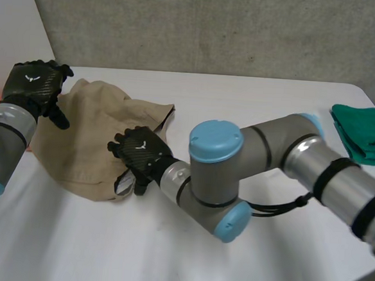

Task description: Fold the laundry.

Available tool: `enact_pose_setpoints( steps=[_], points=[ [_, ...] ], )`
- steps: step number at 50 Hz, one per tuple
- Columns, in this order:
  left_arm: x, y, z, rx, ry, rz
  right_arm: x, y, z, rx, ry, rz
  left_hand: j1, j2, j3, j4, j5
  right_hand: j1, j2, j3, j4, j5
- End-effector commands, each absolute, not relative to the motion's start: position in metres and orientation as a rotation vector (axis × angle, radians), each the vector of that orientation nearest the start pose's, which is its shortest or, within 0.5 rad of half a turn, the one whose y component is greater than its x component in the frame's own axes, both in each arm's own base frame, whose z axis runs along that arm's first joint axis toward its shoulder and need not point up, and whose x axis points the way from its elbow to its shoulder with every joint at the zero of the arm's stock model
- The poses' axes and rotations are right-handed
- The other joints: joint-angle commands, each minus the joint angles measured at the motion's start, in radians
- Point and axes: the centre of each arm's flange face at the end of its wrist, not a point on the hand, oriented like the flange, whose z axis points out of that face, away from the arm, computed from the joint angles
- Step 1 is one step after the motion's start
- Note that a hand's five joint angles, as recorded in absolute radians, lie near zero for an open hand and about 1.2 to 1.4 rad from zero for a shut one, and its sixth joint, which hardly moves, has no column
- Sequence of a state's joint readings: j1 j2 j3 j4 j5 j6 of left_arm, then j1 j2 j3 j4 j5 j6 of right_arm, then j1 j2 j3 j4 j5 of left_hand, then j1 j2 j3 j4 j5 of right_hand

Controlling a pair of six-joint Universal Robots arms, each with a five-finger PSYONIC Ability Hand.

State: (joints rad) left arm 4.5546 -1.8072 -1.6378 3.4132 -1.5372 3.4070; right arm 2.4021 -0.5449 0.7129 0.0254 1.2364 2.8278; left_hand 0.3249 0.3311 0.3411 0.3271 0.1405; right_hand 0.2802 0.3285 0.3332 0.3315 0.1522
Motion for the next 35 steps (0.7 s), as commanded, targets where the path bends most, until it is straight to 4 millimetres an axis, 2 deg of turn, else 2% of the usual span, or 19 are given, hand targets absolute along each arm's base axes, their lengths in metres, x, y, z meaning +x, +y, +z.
enact_pose_setpoints(
  steps=[1, 3, 5, 8, 10, 13, 18, 19, 22, 23, 26, 27, 30, 31, 35],
  points=[
    [-0.187, -0.322, 0.232, 0.491, 2.193, -2.139, 0.484, -0.214, 0.118, -1.355, 1.554, -1.534, 0.000, -0.006, -0.016, -0.002, 0.010, 0.192, 0.144, 0.139, 0.141, 0.146],
    [-0.187, -0.320, 0.229, 0.495, 2.201, -2.131, 0.487, -0.213, 0.112, -1.362, 1.555, -1.528, 0.000, -0.006, -0.016, -0.002, 0.010, 0.265, 0.217, 0.212, 0.214, 0.219],
    [-0.187, -0.319, 0.228, 0.496, 2.204, -2.127, 0.490, -0.216, 0.109, -1.359, 1.555, -1.546, 0.000, -0.006, -0.016, -0.002, 0.010, 0.634, 0.586, 0.581, 0.583, 0.587],
    [-0.187, -0.319, 0.227, 0.499, 2.208, -2.125, 0.491, -0.220, 0.116, -1.344, 1.550, -1.579, 0.000, -0.006, -0.016, -0.002, 0.010, 1.115, 1.066, 1.062, 1.063, 1.068],
    [-0.187, -0.319, 0.227, 0.499, 2.208, -2.125, 0.491, -0.220, 0.120, -1.343, 1.545, -1.584, -0.006, -0.012, -0.022, -0.008, 0.004, 1.116, 1.068, 1.063, 1.065, 1.070],
    [-0.187, -0.319, 0.229, 0.496, 2.201, -2.131, 0.489, -0.221, 0.137, -1.331, 1.536, -1.605, -0.006, -0.012, -0.022, -0.008, 0.004, 1.116, 1.068, 1.063, 1.065, 1.070],
    [-0.187, -0.317, 0.236, 0.490, 2.179, -2.155, 0.470, -0.230, 0.154, -1.327, 1.617, -1.579, -0.009, -0.015, -0.025, -0.011, 0.001, 1.116, 1.068, 1.063, 1.065, 1.070],
    [-0.186, -0.317, 0.238, 0.489, 2.174, -2.160, 0.454, -0.248, 0.162, -1.303, 1.673, -1.595, -0.009, -0.015, -0.025, -0.011, 0.001, 1.116, 1.068, 1.063, 1.065, 1.070],
    [-0.186, -0.314, 0.241, 0.487, 2.167, -2.166, 0.425, -0.275, 0.171, -1.258, 1.768, -1.620, -0.020, -0.027, -0.037, -0.023, -0.010, 1.116, 1.068, 1.063, 1.065, 1.070],
    [-0.186, -0.313, 0.242, 0.489, 2.164, -2.170, 0.407, -0.289, 0.176, -1.236, 1.815, -1.636, -0.026, -0.032, -0.042, -0.028, -0.016, 1.116, 1.068, 1.063, 1.065, 1.070],
    [-0.187, -0.309, 0.245, 0.492, 2.157, -2.181, 0.383, -0.304, 0.181, -1.226, 1.876, -1.661, -0.029, -0.035, -0.045, -0.031, -0.019, 1.116, 1.068, 1.063, 1.065, 1.070],
    [-0.188, -0.308, 0.245, 0.494, 2.157, -2.182, 0.366, -0.313, 0.182, -1.228, 1.923, -1.675, -0.029, -0.035, -0.045, -0.031, -0.019, 1.116, 1.068, 1.063, 1.065, 1.070],
    [-0.189, -0.306, 0.244, 0.502, 2.160, -2.180, 0.337, -0.330, 0.186, -1.209, 1.998, -1.702, -0.029, -0.035, -0.045, -0.031, -0.019, 1.116, 1.068, 1.063, 1.065, 1.070],
    [-0.190, -0.304, 0.243, 0.508, 2.166, -2.174, 0.318, -0.340, 0.188, -1.189, 2.049, -1.715, -0.029, -0.035, -0.045, -0.031, -0.019, 1.116, 1.068, 1.063, 1.065, 1.070],
    [-0.192, -0.299, 0.239, 0.526, 2.184, -2.165, 0.280, -0.355, 0.192, -1.145, 2.143, -1.732, -0.029, -0.035, -0.045, -0.031, -0.019, 1.116, 1.068, 1.063, 1.065, 1.070]
  ],
)
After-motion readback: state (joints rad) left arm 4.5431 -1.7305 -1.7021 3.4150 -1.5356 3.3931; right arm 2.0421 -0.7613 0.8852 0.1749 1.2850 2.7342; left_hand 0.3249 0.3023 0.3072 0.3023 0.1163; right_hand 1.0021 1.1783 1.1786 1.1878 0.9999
